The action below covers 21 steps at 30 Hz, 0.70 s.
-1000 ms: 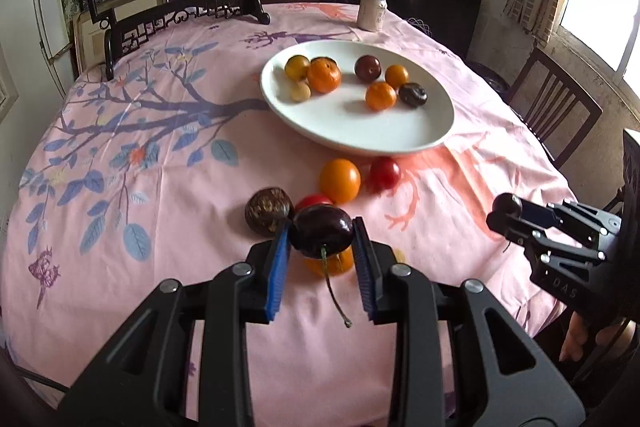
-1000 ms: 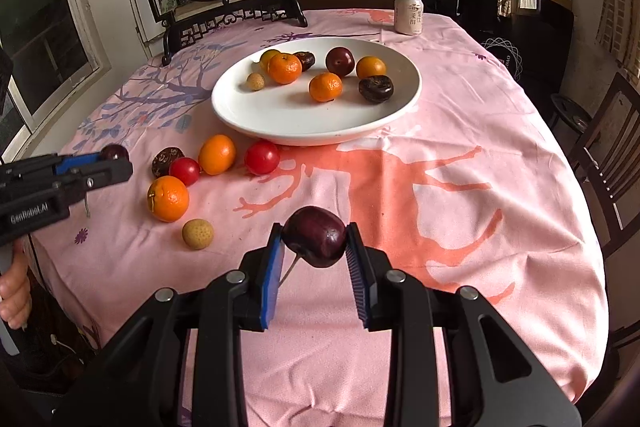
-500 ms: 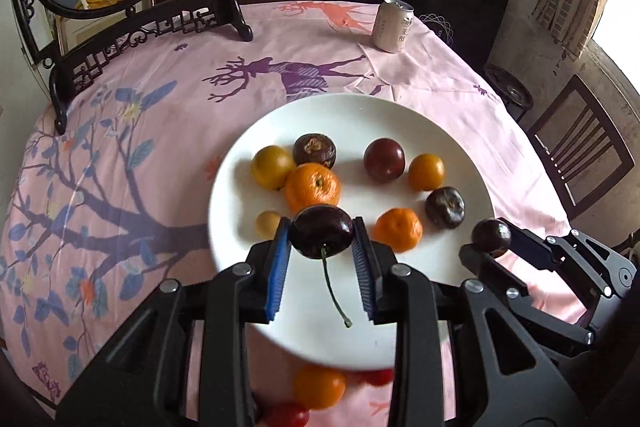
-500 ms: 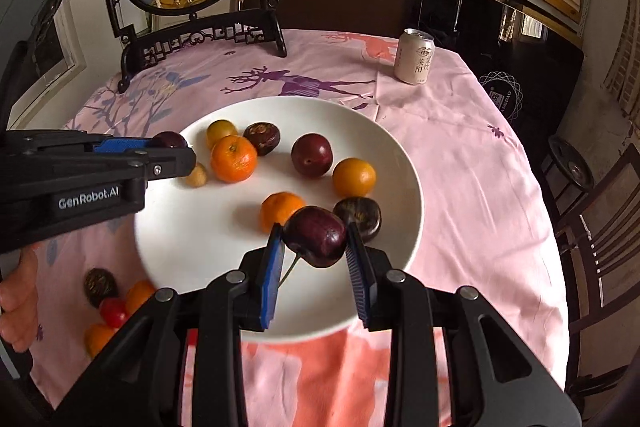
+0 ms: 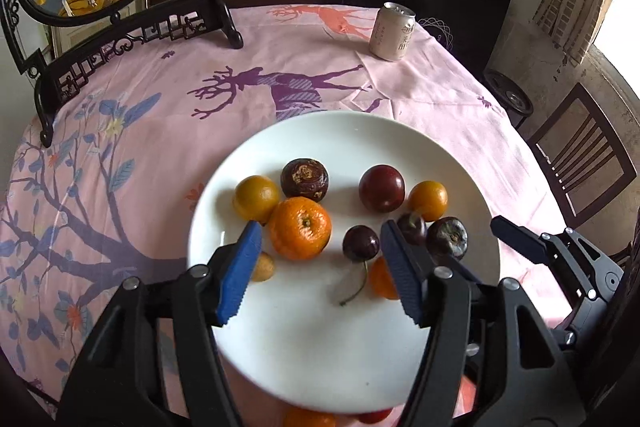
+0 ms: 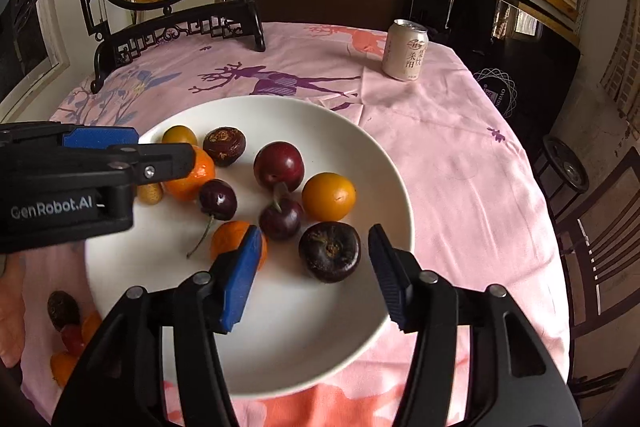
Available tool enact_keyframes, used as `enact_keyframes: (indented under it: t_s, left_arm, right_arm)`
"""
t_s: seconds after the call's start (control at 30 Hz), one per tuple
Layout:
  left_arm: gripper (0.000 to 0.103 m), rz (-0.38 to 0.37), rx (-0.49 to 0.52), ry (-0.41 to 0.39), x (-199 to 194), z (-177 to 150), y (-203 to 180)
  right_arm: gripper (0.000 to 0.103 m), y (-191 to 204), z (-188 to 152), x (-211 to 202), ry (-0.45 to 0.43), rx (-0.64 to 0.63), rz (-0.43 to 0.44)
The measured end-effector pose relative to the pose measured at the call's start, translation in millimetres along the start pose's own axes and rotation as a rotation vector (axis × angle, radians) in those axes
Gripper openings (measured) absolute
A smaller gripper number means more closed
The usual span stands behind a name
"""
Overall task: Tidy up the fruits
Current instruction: 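Carry both cherries over the white plate and open both tools to drop them, then grasp a small olive-brown fruit with the right tool while the left tool grasps a mandarin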
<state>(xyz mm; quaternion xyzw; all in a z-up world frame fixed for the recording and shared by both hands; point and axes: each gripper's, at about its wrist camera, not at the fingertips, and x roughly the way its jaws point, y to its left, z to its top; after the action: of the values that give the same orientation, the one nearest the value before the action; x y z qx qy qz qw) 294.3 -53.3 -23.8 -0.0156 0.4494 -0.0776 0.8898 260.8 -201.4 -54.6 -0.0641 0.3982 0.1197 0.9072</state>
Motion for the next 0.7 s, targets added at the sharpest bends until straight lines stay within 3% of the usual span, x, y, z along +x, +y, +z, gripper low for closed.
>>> enact_keyframes:
  t_s: [0.1, 0.23, 0.37, 0.5, 0.6, 0.7]
  left_arm:
    - [0.069, -0.008, -0.008, -0.061, -43, -25, 16]
    - [0.076, 0.023, -0.024, -0.149, -97, -81, 38]
    - [0.077, 0.041, -0.072, -0.178, -124, -134, 63]
    - [0.077, 0.120, -0.090, -0.177, -134, -172, 85]
    - [0.077, 0.167, -0.105, -0.174, -140, -190, 100]
    - [0.077, 0.167, -0.126, -0.155, -142, -201, 113]
  right_arm:
    - [0.065, 1, -20, -42, -0.026, 0.022, 0.000]
    - [0.082, 11, -69, -93, -0.082, 0.070, 0.067]
    - [0.084, 32, -101, -111, -0.071, 0.068, 0.087]
    - [0.084, 55, -112, -116, -0.050, 0.022, 0.095]
    - [0.084, 73, -122, -117, -0.033, 0.002, 0.172]
    - [0.084, 99, -130, -107, 0.010, -0.049, 0.225]
